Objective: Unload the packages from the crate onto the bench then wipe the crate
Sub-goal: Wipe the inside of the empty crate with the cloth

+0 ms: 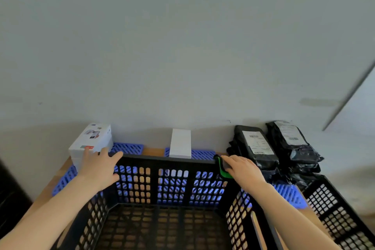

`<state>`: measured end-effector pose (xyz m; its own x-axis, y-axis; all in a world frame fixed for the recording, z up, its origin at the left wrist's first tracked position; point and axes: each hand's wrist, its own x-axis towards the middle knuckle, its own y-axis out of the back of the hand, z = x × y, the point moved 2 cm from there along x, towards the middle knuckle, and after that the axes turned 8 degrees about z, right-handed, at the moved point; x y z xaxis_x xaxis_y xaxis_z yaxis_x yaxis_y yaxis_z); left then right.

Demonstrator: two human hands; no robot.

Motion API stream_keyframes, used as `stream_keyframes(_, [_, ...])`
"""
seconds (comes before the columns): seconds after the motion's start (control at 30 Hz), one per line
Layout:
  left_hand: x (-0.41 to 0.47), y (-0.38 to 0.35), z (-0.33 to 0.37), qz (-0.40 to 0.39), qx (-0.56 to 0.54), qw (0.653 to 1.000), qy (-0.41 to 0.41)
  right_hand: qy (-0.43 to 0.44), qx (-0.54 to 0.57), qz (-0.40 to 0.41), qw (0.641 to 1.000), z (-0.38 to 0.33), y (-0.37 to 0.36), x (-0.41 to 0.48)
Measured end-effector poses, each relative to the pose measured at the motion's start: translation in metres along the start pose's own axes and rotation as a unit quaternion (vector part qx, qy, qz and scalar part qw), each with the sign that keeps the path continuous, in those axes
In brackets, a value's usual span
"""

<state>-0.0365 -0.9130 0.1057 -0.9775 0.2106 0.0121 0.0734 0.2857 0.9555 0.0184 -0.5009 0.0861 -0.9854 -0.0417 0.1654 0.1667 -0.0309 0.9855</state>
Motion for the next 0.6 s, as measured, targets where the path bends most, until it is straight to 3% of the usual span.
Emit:
stream_keyframes(0.1, [-0.002,-0.002,0.003,-0.011,-0.015,1.000,0.007,-0.034,0.030,-0.029,0.999,0.023,0.006,-0.008])
stream_keyframes(0.33, [-0.007,-0.003,0.002,-0.011,-0.053,0.998,0.019,0.003,0.023,0.031,0.999,0.000,-0.003,-0.002])
stream_keyframes(0.6, [-0.014,-0.008,-0.009,0.028,-0.106,0.994,-0.001,0.094,0.057,0.034,0.993,-0.124,-0.003,0.036])
